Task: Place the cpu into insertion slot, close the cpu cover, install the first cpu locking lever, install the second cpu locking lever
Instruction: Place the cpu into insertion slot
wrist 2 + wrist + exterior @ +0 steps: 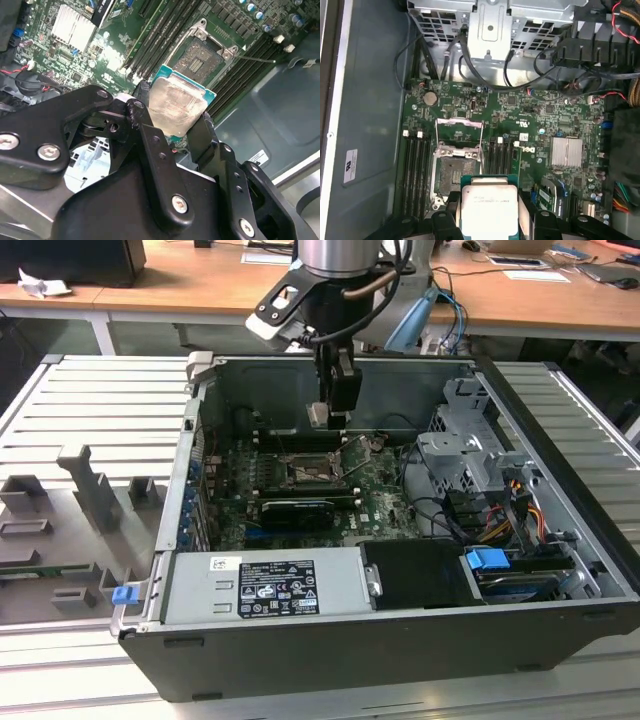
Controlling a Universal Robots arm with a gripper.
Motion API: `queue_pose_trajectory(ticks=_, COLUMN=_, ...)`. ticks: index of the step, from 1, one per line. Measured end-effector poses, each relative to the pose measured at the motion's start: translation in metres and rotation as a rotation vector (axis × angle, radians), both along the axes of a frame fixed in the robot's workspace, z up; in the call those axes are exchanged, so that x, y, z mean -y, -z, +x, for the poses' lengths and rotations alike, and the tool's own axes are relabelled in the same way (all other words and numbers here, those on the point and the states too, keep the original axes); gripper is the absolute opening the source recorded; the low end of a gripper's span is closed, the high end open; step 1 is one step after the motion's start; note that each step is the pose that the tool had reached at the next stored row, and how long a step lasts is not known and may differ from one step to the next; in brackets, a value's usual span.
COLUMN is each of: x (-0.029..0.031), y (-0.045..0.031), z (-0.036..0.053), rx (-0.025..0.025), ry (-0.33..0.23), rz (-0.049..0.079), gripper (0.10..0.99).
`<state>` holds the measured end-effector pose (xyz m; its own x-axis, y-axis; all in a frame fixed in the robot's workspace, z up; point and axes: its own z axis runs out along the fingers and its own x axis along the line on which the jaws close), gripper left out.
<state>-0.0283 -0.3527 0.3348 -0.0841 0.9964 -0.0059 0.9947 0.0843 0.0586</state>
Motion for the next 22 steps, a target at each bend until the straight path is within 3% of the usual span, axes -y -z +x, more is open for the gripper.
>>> queue_pose_trajectory(ticks=8, x=-0.0003, y=0.0065, z=-0.0005, rx=-0.0001, ry=-0.011, rz=0.007, gripper=0.541)
queue_pose_trajectory(ticks=14, x=-0.0056, y=0.0161, z=-0.0010, rx=0.0000, ry=-0.031, rz=0.007, gripper=0.541)
queue_pose_trajectory(ticks=22, x=-0.0061, y=0.0249, z=-0.0020, rx=-0.0003, ry=0.030, rz=0.007, gripper=0.541)
